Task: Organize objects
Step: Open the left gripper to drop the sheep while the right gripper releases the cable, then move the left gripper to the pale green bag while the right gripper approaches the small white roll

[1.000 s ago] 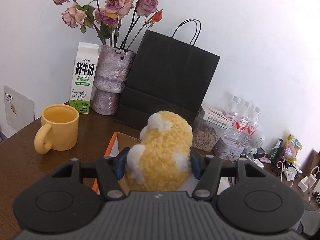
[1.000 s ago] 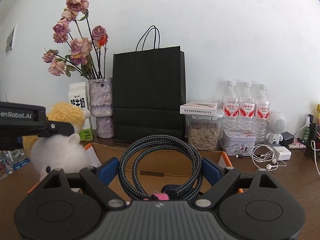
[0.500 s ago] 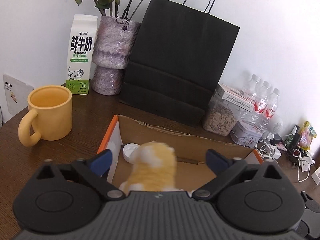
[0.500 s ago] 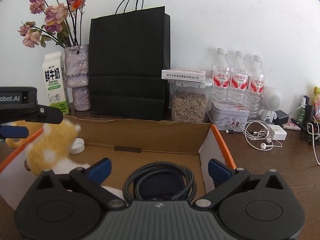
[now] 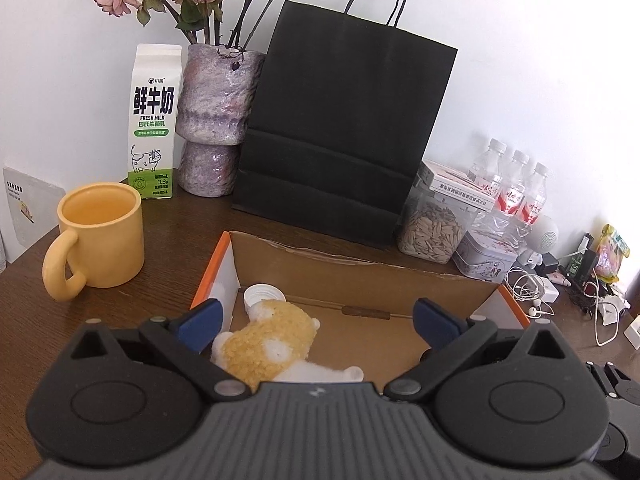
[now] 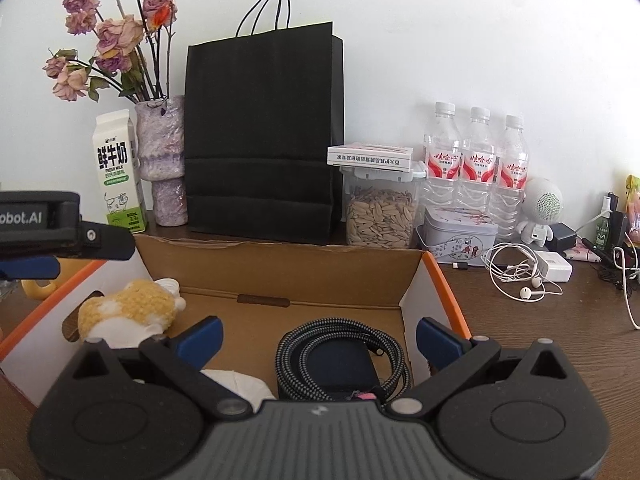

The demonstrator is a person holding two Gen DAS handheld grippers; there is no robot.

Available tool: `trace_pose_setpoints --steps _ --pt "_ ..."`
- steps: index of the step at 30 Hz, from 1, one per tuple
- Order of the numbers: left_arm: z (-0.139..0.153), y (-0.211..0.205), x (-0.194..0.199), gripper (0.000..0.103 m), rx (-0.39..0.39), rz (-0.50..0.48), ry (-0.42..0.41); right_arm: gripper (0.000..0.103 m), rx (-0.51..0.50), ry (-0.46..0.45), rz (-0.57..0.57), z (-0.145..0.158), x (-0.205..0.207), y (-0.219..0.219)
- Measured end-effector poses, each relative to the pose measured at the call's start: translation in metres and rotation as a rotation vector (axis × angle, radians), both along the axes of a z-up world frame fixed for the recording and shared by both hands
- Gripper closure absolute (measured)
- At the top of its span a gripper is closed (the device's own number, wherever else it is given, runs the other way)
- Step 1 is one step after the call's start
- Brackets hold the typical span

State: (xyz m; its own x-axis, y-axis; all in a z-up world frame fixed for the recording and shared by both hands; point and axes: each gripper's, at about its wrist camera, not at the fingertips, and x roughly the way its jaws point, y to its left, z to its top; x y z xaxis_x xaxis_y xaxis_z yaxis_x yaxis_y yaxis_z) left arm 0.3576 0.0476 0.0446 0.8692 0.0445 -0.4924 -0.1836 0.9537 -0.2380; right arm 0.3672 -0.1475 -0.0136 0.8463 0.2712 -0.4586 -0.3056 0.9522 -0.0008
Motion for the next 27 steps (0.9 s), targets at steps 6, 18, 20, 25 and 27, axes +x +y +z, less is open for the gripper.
trace_pose_setpoints --steps 6,18,20,25,27 --pt "0.013 -0.006 -0.025 0.000 0.016 -0.010 -0.047 0.000 -0.003 -0.047 0.015 0.011 -0.023 0.000" --pt "0.010 -0.007 -0.096 0.000 0.042 -0.030 -0.052 0.000 0.011 -0.073 0.037 0.019 -0.093 -0.019" --pt "0.007 -0.006 -0.108 0.000 0.048 -0.029 -0.041 0.000 0.011 -0.070 0.039 0.017 -0.106 -0.022" --pt "0.001 -0.003 -0.134 0.000 0.057 -0.026 -0.017 0.000 0.006 -0.069 0.044 0.014 -0.136 -0.032" --pt "-0.002 -0.002 -0.144 0.000 0.061 -0.027 -0.008 0.000 -0.001 -0.064 0.044 0.011 -0.148 -0.038"
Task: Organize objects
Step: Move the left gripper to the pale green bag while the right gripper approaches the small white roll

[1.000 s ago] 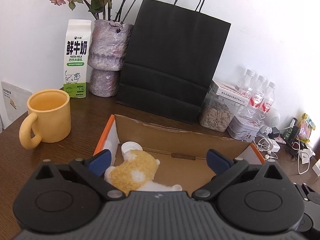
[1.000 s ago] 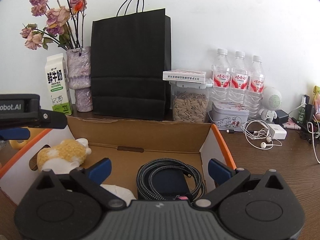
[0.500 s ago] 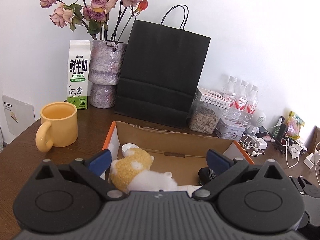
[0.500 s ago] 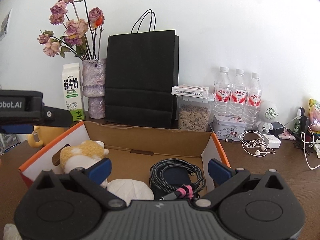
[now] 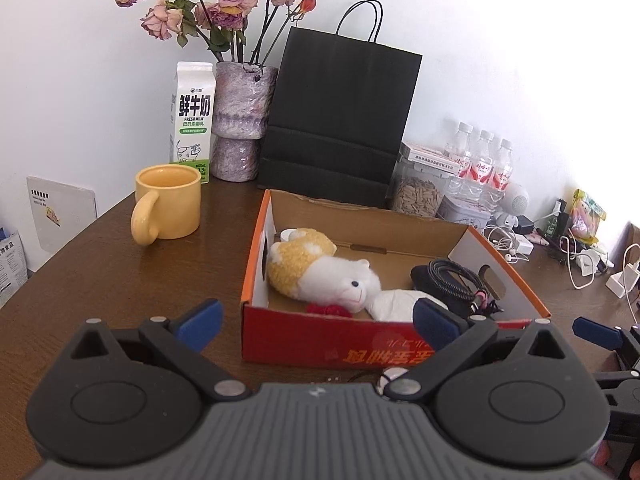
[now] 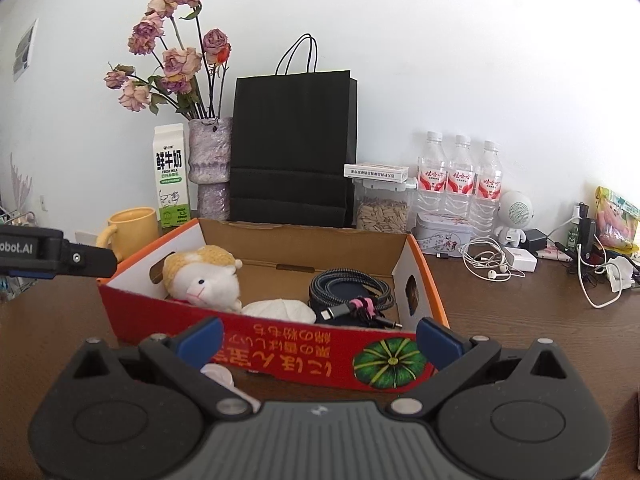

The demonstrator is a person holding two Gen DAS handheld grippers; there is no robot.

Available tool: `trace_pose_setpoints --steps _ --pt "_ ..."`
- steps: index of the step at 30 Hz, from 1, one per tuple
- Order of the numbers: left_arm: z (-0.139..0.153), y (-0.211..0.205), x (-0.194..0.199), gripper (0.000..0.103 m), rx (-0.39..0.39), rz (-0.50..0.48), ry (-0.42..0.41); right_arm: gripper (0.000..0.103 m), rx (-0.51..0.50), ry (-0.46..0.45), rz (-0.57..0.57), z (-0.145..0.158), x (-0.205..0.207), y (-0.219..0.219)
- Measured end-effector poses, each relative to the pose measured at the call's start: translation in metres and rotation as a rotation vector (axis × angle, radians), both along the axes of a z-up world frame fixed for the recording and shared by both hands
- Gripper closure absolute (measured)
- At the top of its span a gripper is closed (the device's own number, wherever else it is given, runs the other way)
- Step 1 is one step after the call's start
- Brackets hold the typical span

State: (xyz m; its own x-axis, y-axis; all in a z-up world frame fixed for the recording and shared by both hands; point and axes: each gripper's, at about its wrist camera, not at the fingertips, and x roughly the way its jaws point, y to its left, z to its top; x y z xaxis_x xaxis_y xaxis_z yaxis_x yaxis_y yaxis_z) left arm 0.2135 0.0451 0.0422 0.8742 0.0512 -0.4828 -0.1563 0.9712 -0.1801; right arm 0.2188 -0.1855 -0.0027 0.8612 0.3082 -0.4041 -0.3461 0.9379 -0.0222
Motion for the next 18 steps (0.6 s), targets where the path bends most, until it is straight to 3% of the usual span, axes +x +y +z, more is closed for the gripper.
trace_pose_setpoints --steps 11,18 --pt "-0.018 0.008 -0.035 0.000 0.012 -0.001 0.048 0.000 -0.047 0.061 -0.013 -0.023 -0.046 -0.032" --pt "-0.028 0.011 -0.053 0.000 0.022 -0.016 0.073 0.000 -0.068 0.113 0.036 -0.040 -0.062 -0.039"
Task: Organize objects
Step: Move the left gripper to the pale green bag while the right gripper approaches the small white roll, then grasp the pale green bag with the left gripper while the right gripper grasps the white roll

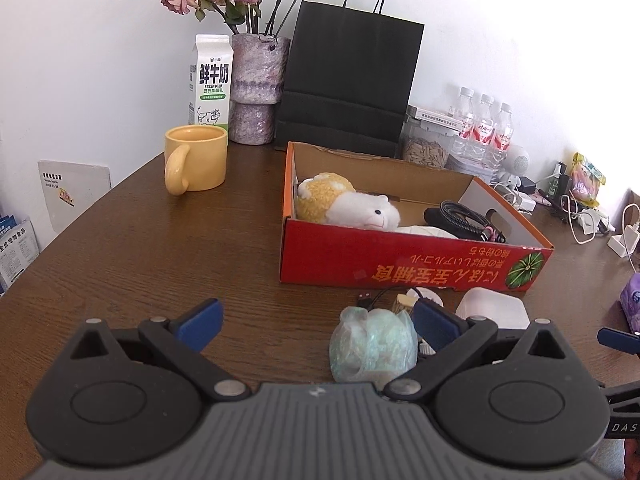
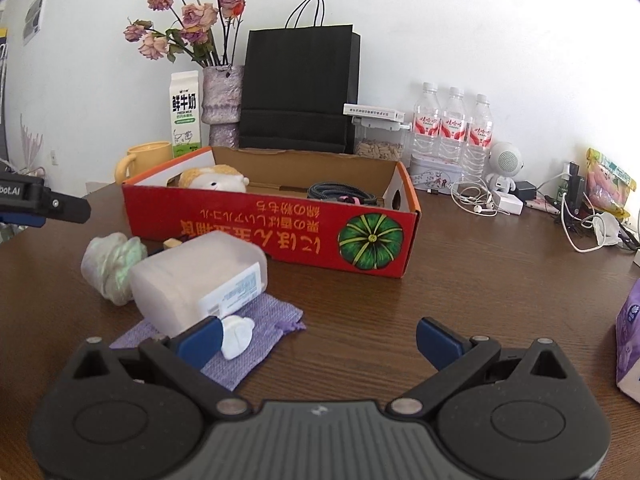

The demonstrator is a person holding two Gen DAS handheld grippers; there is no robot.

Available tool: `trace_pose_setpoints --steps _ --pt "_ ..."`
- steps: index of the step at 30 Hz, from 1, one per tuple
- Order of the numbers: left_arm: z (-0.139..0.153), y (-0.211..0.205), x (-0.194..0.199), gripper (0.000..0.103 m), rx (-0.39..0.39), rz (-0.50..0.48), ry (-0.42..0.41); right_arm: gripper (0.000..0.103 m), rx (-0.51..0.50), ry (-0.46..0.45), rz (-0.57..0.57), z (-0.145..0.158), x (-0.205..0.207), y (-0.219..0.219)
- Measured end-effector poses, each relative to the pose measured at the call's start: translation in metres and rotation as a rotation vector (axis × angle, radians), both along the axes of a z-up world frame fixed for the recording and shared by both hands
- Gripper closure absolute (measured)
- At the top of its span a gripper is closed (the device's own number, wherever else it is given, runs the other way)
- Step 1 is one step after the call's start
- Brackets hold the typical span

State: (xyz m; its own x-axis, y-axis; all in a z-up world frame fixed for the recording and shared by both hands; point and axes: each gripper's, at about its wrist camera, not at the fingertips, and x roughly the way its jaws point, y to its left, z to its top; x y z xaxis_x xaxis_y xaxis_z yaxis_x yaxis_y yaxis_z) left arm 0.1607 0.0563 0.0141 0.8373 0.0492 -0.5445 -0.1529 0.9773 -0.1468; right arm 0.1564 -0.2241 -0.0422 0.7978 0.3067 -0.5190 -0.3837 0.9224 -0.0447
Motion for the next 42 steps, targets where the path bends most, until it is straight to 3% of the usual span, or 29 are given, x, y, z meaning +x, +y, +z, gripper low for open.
trace_pose_setpoints --steps 4,10,12,19,21,22,28,42 --pt "-0.007 0.000 -0.006 0.000 0.006 -0.009 0.024 0.003 -0.014 0.017 0.035 -0.006 0.000 0.003" --pt "-0.012 0.001 -0.008 0.000 0.007 0.001 0.041 0.026 -0.054 0.036 0.135 -0.009 0.007 0.019" --pt "-0.011 0.002 -0.008 0.000 0.008 0.001 0.042 0.038 -0.072 0.043 0.171 -0.011 0.010 0.026" --pt "-0.012 0.001 -0.008 0.000 0.010 -0.008 0.047 0.062 -0.065 0.065 0.288 -0.016 0.026 0.032" --pt "-0.012 0.000 -0.007 0.000 0.011 -0.010 0.048 0.081 -0.050 0.074 0.308 -0.016 0.029 0.031" --pt "-0.013 0.000 -0.007 0.000 0.012 -0.009 0.049 0.083 -0.047 0.074 0.307 -0.016 0.029 0.031" --pt "-0.013 -0.002 -0.006 0.000 0.011 -0.014 0.048 0.084 -0.011 0.043 0.276 -0.013 0.024 0.023" --pt "-0.024 -0.025 0.007 0.000 0.010 -0.068 0.061 0.083 0.158 -0.068 0.050 -0.001 0.012 -0.021"
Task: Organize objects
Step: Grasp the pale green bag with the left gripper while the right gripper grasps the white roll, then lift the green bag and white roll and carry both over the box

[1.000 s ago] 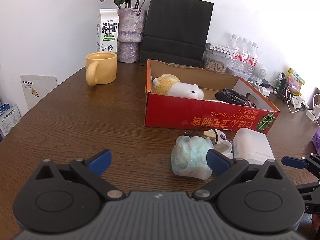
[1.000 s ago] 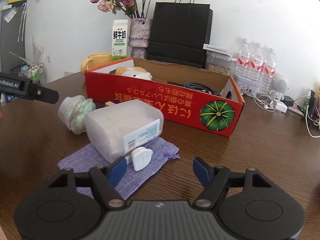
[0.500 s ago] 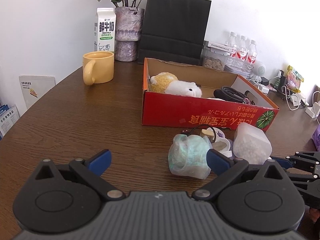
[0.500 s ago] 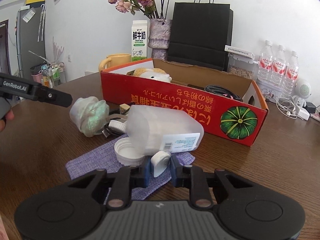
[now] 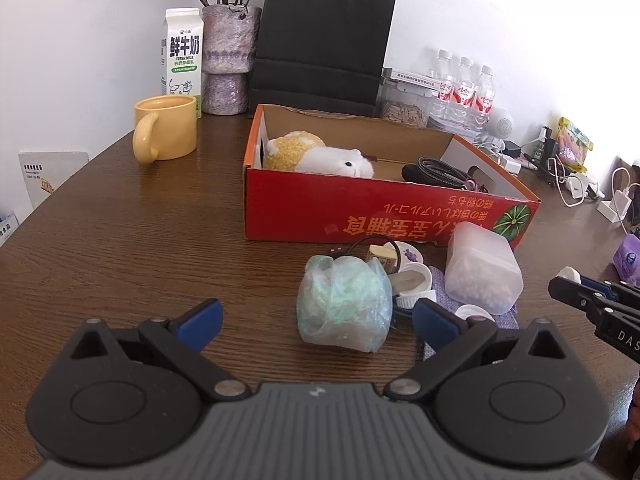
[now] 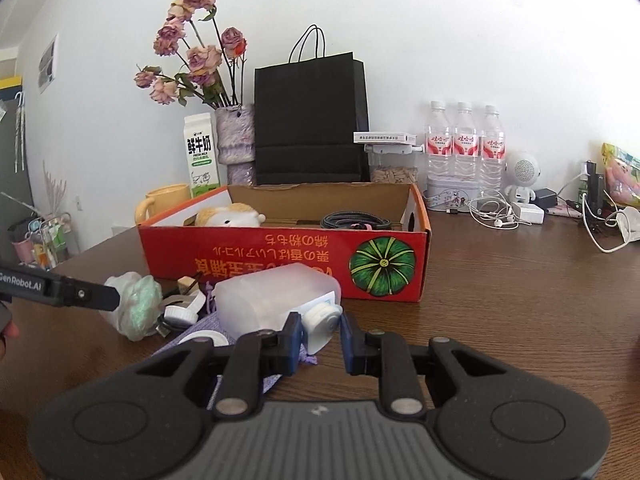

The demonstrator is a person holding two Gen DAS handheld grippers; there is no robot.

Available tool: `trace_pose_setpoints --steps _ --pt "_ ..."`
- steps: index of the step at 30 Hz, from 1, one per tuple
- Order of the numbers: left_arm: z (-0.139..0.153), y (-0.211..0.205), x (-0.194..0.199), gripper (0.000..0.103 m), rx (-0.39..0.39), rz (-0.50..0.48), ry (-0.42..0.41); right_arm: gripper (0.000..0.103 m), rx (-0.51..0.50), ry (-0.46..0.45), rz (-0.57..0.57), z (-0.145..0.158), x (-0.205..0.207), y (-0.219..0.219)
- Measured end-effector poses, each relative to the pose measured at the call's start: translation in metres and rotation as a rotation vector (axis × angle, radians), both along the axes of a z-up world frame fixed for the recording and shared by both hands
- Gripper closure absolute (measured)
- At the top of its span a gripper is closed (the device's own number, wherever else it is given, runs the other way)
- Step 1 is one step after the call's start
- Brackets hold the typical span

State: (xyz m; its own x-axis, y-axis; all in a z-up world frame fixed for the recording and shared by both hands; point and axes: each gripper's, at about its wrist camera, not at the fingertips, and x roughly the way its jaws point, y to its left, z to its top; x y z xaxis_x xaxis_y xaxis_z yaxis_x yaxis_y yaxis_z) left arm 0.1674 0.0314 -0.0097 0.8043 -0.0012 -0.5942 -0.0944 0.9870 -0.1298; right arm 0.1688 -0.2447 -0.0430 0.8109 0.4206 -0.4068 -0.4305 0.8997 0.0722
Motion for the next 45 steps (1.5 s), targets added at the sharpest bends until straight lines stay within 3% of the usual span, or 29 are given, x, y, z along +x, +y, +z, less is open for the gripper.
trace_pose_setpoints --steps 12,15,17,20,28,45 --pt "-0.006 -0.015 0.017 0.004 0.017 0.018 -0.019 0.083 -0.004 -0.010 -0.012 0.000 -0.003 0.000" --pt "-0.009 -0.017 0.018 0.019 0.018 0.011 -0.015 0.083 -0.007 -0.009 -0.013 0.000 -0.003 0.000" --pt "-0.010 -0.017 0.018 0.040 0.004 0.002 -0.007 0.083 -0.008 -0.006 -0.016 0.000 -0.002 0.001" --pt "-0.011 -0.018 0.017 0.053 0.003 -0.007 -0.004 0.083 -0.009 -0.005 -0.018 -0.001 -0.002 0.001" --pt "-0.004 -0.018 0.009 0.060 0.009 -0.014 -0.044 0.083 -0.018 -0.004 -0.023 -0.001 -0.002 0.002" --pt "0.027 -0.011 -0.001 0.060 0.020 0.001 -0.157 0.083 0.001 -0.034 0.005 0.008 -0.001 0.016"
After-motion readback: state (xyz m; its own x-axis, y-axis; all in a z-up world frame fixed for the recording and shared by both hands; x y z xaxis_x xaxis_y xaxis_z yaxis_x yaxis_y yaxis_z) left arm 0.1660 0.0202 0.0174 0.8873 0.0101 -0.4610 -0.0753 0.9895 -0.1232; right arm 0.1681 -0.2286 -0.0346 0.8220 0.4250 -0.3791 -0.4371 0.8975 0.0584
